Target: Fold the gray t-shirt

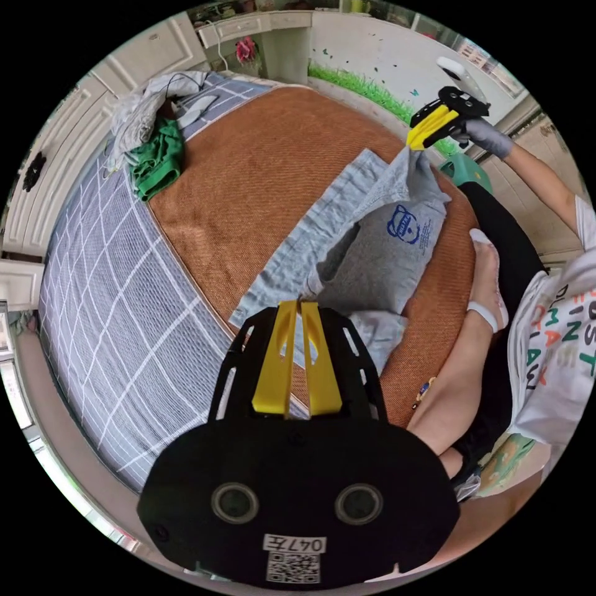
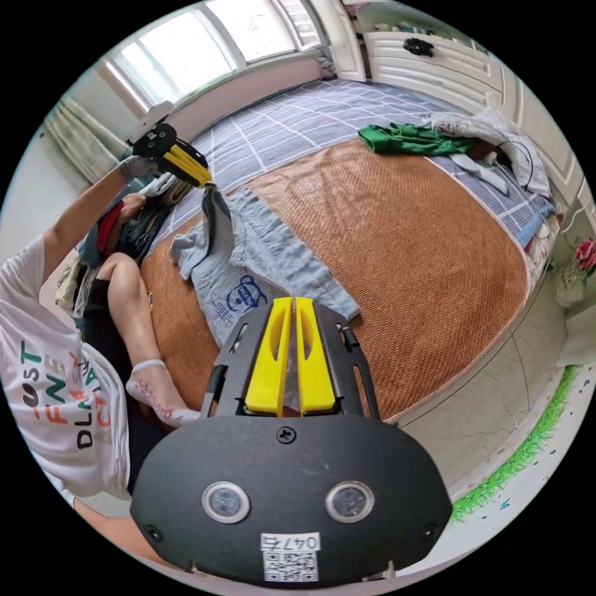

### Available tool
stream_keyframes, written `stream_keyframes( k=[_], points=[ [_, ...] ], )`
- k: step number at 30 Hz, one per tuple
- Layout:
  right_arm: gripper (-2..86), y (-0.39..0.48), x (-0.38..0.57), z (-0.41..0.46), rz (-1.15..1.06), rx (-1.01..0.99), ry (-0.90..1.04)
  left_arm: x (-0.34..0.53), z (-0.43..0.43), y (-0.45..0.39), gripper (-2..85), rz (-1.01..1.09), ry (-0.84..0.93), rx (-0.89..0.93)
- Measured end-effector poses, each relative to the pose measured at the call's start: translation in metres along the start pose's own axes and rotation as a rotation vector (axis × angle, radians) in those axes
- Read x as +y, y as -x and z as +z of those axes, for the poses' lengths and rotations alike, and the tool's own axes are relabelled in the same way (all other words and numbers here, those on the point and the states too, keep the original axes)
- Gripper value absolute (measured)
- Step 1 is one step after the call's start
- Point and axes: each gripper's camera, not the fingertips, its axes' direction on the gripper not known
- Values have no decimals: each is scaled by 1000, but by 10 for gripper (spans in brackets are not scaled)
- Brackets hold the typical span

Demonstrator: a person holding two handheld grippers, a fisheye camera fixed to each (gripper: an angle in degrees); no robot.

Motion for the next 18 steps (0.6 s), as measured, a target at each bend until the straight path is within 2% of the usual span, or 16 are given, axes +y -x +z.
stream_keyframes(
  k=[3, 6, 8, 11, 14, 18],
  points=[
    [-1, -17, 0, 23, 42, 4, 6, -32, 36, 0, -2, -50, 14, 42],
    [33, -28, 13, 39, 121, 48, -18, -41, 65, -8, 23, -191, -35, 45],
    [71, -30, 31, 38, 184, 78, -45, -31, 75, -22, 72, -274, -93, 27],
    [88, -14, 81, 15, 244, 89, -170, 12, 73, -59, 88, -420, -190, -13],
    [87, 23, 134, 3, 222, 118, -208, 67, 63, -137, 89, -455, -245, -28],
    [68, 60, 167, 26, 165, 150, -95, 133, 63, -280, 85, -432, -346, -46]
  ],
)
